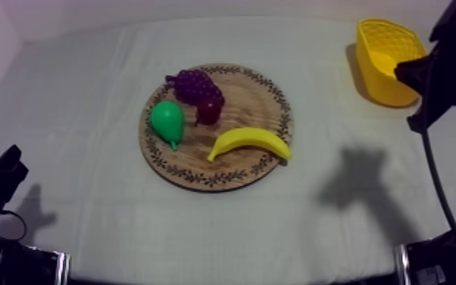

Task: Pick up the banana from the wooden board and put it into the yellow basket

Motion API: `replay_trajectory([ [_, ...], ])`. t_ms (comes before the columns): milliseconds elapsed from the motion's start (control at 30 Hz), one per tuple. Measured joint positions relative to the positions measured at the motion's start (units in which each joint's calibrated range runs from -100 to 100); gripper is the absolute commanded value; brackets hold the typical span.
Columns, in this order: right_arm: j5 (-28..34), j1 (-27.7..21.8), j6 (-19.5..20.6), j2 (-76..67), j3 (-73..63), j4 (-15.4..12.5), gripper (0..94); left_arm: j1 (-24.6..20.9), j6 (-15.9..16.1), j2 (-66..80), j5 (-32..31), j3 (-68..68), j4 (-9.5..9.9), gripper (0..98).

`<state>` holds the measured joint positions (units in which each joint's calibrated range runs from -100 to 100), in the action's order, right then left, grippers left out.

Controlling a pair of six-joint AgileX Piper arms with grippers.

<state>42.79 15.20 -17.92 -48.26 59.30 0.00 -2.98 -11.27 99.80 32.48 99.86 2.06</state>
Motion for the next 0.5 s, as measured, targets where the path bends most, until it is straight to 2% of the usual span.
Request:
replay_trajectory([
  [233,6.7,6.5,0.5,5.6,-7.6,0.5,0.3,0.0,0.0,0.0,0.0,0.0,0.00,0.1],
  [500,7.8,13.5,2.8,10.9,-10.9,2.6,0.3,0.0,0.0,0.0,0.0,0.0,0.00,0.1],
])
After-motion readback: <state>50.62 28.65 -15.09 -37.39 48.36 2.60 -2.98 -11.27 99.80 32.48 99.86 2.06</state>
